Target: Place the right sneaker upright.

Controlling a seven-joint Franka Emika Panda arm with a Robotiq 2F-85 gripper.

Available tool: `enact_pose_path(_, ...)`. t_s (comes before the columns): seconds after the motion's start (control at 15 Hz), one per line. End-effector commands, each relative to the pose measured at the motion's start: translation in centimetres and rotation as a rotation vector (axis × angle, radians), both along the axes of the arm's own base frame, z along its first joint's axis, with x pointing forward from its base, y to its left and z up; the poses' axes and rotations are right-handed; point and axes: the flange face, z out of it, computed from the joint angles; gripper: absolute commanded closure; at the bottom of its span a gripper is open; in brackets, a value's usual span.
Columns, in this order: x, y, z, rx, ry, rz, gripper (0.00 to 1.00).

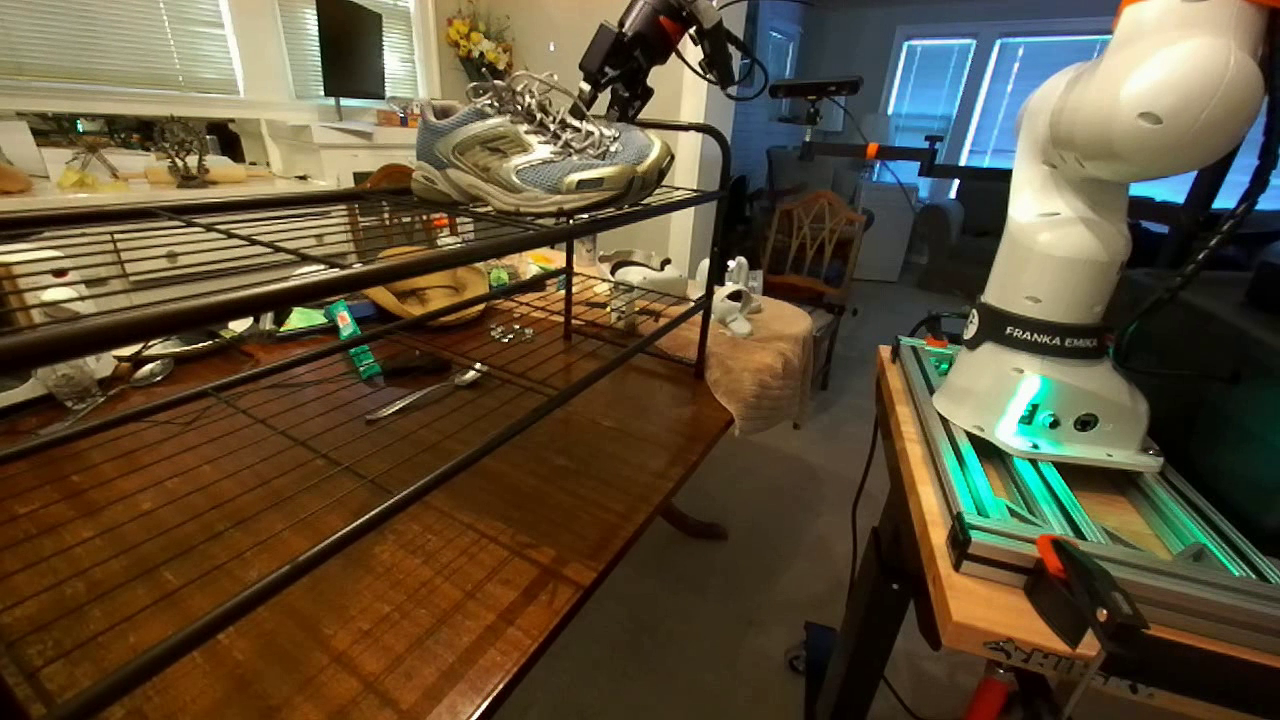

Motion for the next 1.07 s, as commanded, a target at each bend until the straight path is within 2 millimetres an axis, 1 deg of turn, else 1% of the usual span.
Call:
enact_pose_path(0.0,-0.3,-1.2,-0.5,-0.065,0.022,0.006,0.00)
enact_pose_path(0.2,-0.2,-2.2,-0.3,-0.139,0.028,0.011,0.00)
enact_pose_path(0.4,0.0,-2.9,0.9,-0.225,0.016,0.012,0.00)
enact_pose_path(0.67,0.6,-3.3,2.9,-0.340,-0.020,0.005,0.00)
enact_pose_path(0.87,1.0,-2.8,5.1,-0.428,-0.033,-0.010,0.00)
enact_pose_path(1.0,1.2,-2.4,6.4,-0.443,-0.045,-0.031,0.00)
